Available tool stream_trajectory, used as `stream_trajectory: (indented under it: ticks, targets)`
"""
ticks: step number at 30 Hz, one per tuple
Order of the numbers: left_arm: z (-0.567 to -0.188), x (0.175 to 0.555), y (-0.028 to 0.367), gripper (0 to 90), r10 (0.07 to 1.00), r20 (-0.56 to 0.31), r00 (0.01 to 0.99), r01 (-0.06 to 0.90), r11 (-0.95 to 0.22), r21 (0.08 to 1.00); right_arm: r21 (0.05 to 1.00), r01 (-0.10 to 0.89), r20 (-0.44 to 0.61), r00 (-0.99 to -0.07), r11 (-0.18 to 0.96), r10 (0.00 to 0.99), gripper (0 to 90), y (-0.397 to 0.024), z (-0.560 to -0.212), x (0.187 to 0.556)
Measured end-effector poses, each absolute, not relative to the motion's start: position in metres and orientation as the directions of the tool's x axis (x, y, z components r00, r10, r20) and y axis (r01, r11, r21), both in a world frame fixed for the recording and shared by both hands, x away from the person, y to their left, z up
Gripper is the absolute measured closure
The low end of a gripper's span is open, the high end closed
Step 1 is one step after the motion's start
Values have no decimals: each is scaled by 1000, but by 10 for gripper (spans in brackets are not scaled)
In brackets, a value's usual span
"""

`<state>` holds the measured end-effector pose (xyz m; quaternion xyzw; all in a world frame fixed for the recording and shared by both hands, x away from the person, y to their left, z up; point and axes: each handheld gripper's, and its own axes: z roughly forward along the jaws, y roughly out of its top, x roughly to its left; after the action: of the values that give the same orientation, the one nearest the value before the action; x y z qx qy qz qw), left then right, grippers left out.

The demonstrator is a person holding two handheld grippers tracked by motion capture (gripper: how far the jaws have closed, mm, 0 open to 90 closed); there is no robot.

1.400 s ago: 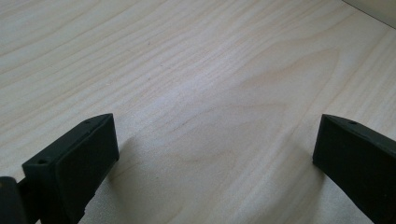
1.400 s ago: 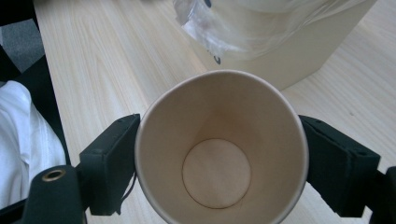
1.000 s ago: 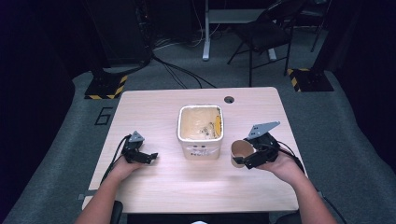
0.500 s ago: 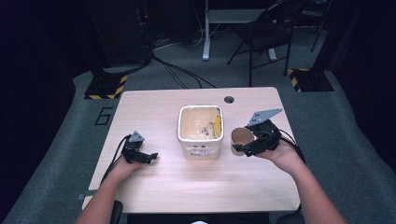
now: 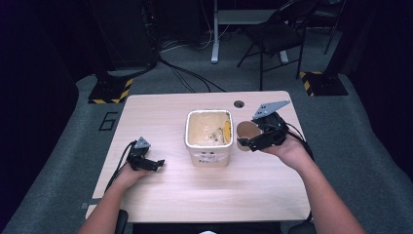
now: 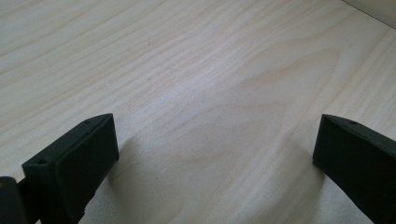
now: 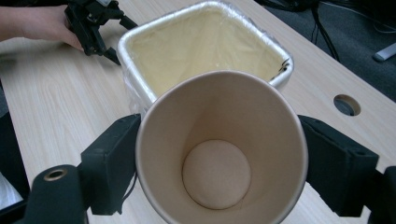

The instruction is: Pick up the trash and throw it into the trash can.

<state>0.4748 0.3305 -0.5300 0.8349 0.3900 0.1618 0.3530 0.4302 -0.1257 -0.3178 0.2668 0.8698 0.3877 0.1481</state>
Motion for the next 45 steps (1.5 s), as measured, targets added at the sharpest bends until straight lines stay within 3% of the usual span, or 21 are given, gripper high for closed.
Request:
stream_trajectory:
  ticks: [22,45]
  targets:
    - [-530,475,330,1,766,-6,643,537,-446,716,775,332,-47,-819,538,572,183,-102,-292,451]
    - [-530,475,330,2,766,-8,643,538,-444,716,786,313,-45,-831,533,554,183,-67,-309,468]
